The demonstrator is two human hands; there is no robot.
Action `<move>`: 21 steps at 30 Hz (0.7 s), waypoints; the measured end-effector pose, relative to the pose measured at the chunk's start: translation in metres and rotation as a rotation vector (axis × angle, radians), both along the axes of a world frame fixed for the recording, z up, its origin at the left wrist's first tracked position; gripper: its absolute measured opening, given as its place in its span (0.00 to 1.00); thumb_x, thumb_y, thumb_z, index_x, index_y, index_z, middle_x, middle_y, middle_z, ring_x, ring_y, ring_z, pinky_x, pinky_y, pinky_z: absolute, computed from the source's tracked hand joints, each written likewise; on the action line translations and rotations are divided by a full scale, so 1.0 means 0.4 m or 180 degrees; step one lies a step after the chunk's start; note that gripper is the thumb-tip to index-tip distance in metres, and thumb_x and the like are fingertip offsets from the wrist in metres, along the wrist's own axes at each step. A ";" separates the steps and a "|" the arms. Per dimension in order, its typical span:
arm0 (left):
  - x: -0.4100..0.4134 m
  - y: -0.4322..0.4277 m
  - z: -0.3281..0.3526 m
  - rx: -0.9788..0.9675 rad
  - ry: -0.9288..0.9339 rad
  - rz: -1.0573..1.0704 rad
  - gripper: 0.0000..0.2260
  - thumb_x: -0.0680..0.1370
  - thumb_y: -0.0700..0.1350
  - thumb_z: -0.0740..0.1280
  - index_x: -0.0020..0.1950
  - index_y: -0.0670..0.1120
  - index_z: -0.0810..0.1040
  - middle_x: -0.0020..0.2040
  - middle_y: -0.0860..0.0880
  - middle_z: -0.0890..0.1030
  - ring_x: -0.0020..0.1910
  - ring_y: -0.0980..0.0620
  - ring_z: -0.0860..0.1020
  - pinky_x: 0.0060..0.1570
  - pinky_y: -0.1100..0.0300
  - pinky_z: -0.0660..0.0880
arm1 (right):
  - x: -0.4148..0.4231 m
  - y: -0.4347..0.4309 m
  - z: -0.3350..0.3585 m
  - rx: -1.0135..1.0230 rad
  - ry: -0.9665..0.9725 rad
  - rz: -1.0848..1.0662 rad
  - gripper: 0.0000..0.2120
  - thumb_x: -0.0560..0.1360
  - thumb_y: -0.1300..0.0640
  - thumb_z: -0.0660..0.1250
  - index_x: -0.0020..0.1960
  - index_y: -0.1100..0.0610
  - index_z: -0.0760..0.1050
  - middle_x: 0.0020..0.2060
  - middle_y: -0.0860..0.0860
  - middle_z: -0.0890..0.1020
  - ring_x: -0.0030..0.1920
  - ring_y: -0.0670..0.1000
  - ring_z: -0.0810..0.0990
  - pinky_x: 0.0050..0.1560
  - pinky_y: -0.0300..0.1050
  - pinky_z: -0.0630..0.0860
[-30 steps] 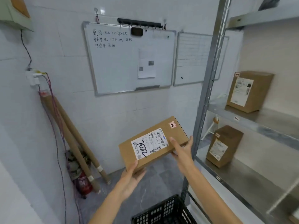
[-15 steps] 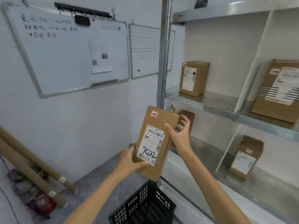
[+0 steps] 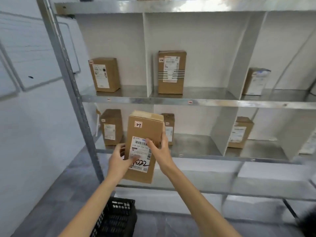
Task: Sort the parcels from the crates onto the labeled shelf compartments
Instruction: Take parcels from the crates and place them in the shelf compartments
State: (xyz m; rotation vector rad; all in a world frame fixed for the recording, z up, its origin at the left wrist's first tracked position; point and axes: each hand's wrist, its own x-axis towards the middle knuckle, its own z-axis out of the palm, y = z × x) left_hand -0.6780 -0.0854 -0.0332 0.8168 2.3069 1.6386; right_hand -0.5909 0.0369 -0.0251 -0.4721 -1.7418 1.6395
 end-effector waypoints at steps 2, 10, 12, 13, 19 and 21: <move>0.065 0.068 -0.004 0.0018 -0.0029 -0.0254 0.26 0.68 0.46 0.76 0.62 0.45 0.71 0.56 0.50 0.78 0.53 0.54 0.75 0.42 0.71 0.70 | 0.093 0.054 -0.003 0.0072 -0.0072 -0.0230 0.43 0.68 0.40 0.71 0.73 0.33 0.47 0.67 0.46 0.64 0.66 0.49 0.71 0.63 0.56 0.74; 0.346 0.324 -0.005 -0.0039 -0.0125 -0.1054 0.22 0.66 0.47 0.77 0.57 0.46 0.75 0.53 0.51 0.80 0.52 0.52 0.78 0.44 0.64 0.74 | 0.469 0.261 -0.022 -0.0063 0.0098 -0.0922 0.35 0.72 0.50 0.72 0.73 0.40 0.57 0.63 0.49 0.75 0.60 0.48 0.78 0.55 0.47 0.80; 0.422 0.388 -0.002 -0.0038 -0.0162 -0.1167 0.20 0.67 0.46 0.77 0.55 0.45 0.75 0.51 0.52 0.80 0.50 0.54 0.77 0.41 0.68 0.72 | 0.555 0.314 -0.024 -0.0170 0.0104 -0.1078 0.34 0.73 0.52 0.71 0.72 0.41 0.58 0.64 0.47 0.75 0.60 0.47 0.78 0.56 0.49 0.79; 0.459 0.420 -0.004 -0.0038 -0.0178 -0.1198 0.20 0.67 0.45 0.77 0.55 0.45 0.75 0.50 0.51 0.80 0.49 0.54 0.77 0.41 0.67 0.72 | 0.595 0.344 -0.028 -0.0201 0.0099 -0.1139 0.33 0.72 0.52 0.72 0.71 0.43 0.59 0.64 0.47 0.75 0.60 0.47 0.77 0.57 0.50 0.79; 0.694 0.613 -0.034 -0.0105 -0.0376 -0.1432 0.20 0.66 0.45 0.77 0.53 0.46 0.74 0.48 0.52 0.80 0.49 0.53 0.78 0.45 0.64 0.73 | 0.850 0.519 -0.051 -0.0176 -0.0014 -0.1339 0.34 0.67 0.46 0.74 0.68 0.46 0.63 0.63 0.45 0.76 0.62 0.47 0.77 0.59 0.54 0.77; 0.773 0.671 -0.036 -0.0087 -0.0408 -0.1510 0.19 0.67 0.44 0.77 0.54 0.46 0.75 0.48 0.52 0.80 0.48 0.54 0.78 0.42 0.67 0.72 | 0.935 0.575 -0.061 -0.0161 -0.0033 -0.1411 0.32 0.69 0.47 0.74 0.68 0.46 0.63 0.63 0.46 0.75 0.63 0.47 0.76 0.60 0.55 0.77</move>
